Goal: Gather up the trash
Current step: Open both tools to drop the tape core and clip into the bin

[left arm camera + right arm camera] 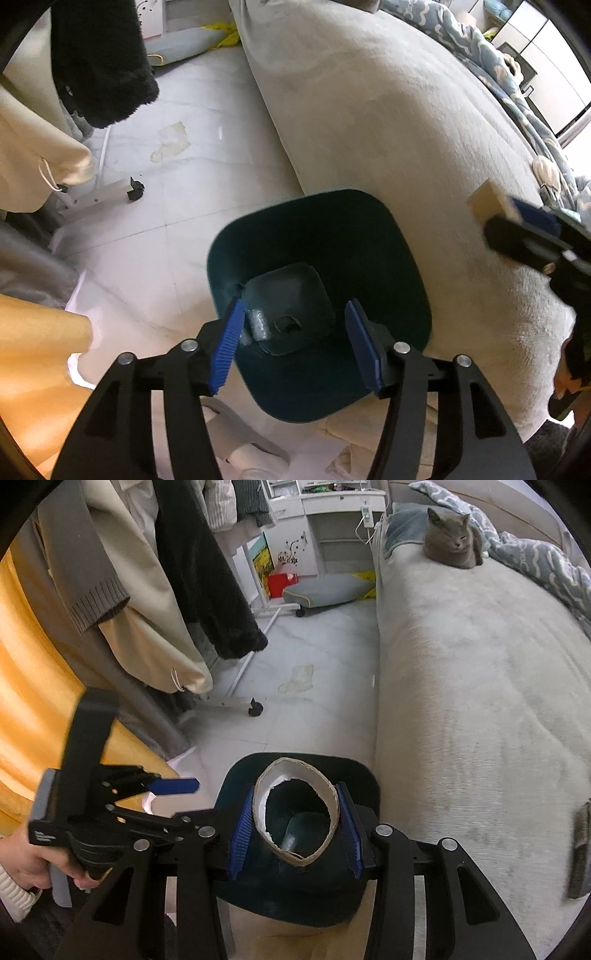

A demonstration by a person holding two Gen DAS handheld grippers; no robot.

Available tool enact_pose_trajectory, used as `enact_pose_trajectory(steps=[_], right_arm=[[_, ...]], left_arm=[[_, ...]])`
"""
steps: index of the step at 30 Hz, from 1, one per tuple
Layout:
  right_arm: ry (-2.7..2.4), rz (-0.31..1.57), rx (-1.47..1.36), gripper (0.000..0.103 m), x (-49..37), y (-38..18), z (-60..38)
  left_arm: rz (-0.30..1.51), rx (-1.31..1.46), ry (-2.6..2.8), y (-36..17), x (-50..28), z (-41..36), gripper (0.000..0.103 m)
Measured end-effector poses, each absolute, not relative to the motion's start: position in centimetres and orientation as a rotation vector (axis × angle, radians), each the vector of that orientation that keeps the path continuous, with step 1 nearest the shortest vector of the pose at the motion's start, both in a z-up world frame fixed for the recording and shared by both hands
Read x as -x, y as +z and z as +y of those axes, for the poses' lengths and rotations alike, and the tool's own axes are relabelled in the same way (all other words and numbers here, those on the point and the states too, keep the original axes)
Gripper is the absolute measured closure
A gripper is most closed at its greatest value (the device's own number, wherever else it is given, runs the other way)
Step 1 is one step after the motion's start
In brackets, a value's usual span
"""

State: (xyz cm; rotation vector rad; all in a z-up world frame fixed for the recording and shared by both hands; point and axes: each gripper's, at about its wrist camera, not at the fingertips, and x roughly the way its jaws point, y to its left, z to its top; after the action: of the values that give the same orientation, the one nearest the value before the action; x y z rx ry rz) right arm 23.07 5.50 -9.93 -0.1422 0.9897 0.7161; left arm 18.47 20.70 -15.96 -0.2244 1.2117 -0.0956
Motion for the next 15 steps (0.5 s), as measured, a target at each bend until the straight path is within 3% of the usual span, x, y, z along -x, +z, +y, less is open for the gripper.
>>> enact_pose_trajectory(steps=[15], right_arm=[[0.664, 1.152, 0.158, 0.059, -24.3, -15.7, 8.3]], left_arm=[[1.083, 0.206, -0.077, -13.1, -17.3, 23.4, 0.039]])
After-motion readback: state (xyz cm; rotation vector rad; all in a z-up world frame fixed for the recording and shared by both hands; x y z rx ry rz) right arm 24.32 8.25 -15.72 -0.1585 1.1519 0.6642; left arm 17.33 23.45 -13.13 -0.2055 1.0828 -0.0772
